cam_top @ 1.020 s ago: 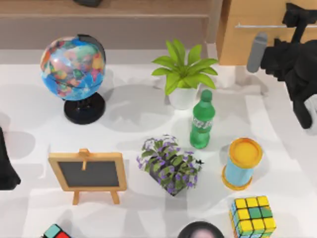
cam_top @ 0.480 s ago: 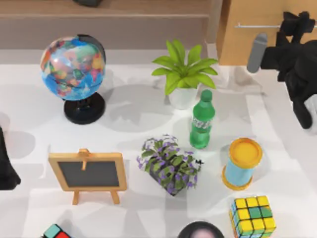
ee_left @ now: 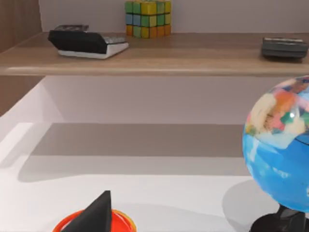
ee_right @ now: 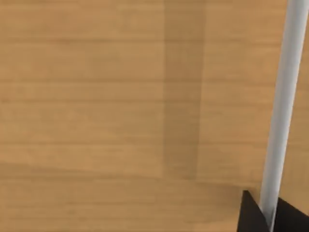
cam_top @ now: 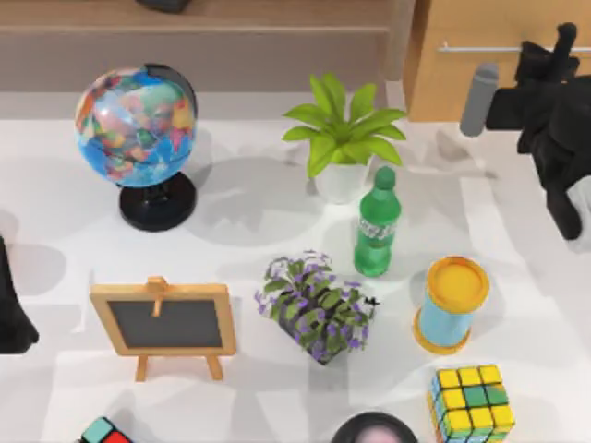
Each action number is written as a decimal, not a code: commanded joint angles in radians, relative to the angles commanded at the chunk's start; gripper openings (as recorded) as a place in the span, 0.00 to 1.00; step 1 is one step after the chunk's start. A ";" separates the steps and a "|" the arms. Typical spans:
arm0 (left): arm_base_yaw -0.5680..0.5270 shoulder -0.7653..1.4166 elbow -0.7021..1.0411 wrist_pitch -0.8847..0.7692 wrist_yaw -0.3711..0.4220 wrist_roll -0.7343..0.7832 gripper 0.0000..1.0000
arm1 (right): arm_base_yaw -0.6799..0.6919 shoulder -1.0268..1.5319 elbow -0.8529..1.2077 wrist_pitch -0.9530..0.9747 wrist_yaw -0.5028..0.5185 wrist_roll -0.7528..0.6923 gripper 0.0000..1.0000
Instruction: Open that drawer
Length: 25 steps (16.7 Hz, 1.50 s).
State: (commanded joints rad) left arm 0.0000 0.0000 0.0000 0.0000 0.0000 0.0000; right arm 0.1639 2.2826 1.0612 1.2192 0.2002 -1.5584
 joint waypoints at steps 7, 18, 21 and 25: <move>0.000 0.000 0.000 0.000 0.000 0.000 1.00 | 0.003 -0.001 -0.005 -0.001 0.001 0.003 0.00; 0.000 0.000 0.000 0.000 0.000 0.000 1.00 | 0.039 -0.123 -0.288 0.158 0.035 0.005 0.00; 0.000 0.000 0.000 0.000 0.000 0.000 1.00 | 0.037 -0.122 -0.287 0.158 0.035 0.005 0.00; 0.000 0.000 0.000 0.000 0.000 0.000 1.00 | 0.052 -0.167 -0.389 0.221 0.057 0.009 0.00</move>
State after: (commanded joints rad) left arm 0.0000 0.0000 0.0000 0.0000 0.0000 0.0000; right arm 0.2159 2.1157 0.6723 1.4404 0.2573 -1.5498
